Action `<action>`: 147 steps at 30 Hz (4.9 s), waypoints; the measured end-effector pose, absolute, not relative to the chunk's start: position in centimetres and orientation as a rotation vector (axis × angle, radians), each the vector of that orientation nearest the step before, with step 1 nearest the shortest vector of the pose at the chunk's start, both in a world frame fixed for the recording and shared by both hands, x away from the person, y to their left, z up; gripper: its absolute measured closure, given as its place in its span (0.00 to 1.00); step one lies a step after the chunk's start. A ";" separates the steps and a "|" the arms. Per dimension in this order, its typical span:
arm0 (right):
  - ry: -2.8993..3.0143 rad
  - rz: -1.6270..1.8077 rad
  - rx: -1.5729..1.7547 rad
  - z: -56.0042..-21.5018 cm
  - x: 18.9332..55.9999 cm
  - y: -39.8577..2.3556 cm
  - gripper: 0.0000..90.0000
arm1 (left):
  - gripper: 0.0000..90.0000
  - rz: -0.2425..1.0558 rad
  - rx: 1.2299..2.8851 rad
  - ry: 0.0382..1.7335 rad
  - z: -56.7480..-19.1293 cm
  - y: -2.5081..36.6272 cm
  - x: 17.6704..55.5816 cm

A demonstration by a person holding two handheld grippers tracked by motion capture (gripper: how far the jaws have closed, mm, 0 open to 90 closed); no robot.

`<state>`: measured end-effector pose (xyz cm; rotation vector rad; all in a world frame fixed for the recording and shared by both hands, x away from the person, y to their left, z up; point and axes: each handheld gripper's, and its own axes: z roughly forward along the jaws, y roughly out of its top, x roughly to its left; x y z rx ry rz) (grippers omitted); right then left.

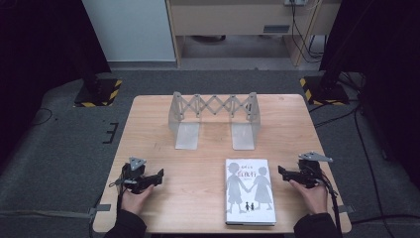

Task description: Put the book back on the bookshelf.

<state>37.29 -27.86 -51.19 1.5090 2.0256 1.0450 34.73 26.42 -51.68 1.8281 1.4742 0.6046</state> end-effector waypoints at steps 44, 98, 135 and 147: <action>2.162 1.190 1.356 -50.3 33.7 -23.6 0.29 | 0.24 0.444 1.867 1.107 -50.3 17.7 32.0; 2.268 1.409 1.424 -52.1 34.3 -22.4 0.33 | 0.23 0.125 1.955 0.900 -52.3 5.9 31.8; 2.177 1.585 1.347 -49.1 34.3 -21.8 0.36 | 0.26 0.170 1.917 0.867 -52.1 7.7 31.1; 2.251 1.460 1.338 -50.3 33.1 -22.6 0.38 | 0.26 0.148 1.904 0.888 -52.6 7.8 31.2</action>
